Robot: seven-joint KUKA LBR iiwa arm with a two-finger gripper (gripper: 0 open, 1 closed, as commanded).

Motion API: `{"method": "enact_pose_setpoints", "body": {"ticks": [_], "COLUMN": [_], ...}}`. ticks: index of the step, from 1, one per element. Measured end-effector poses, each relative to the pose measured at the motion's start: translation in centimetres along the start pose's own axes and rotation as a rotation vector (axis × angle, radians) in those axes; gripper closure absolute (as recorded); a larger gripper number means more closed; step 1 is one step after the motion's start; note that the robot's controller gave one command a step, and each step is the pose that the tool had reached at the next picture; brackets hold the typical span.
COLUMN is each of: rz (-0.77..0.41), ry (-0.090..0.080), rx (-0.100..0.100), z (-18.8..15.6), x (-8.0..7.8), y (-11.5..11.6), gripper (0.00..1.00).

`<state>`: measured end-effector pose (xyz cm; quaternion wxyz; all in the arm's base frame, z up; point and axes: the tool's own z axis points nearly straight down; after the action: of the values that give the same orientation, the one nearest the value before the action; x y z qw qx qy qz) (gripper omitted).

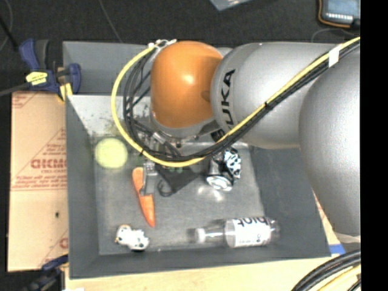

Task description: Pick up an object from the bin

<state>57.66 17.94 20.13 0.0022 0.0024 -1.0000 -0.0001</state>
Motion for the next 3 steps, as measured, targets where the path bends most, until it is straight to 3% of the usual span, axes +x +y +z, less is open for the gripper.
{"method": "enact_pose_setpoints", "body": {"ticks": [2,3], "rz": [0.007,-0.032], "ry": [-0.007,-0.015], "rx": [-0.001,-0.002], "z": [-0.4,4.4], "x": [-0.2,-0.3], "y": [-0.1,-2.3], "gripper": [0.00,0.00]}}
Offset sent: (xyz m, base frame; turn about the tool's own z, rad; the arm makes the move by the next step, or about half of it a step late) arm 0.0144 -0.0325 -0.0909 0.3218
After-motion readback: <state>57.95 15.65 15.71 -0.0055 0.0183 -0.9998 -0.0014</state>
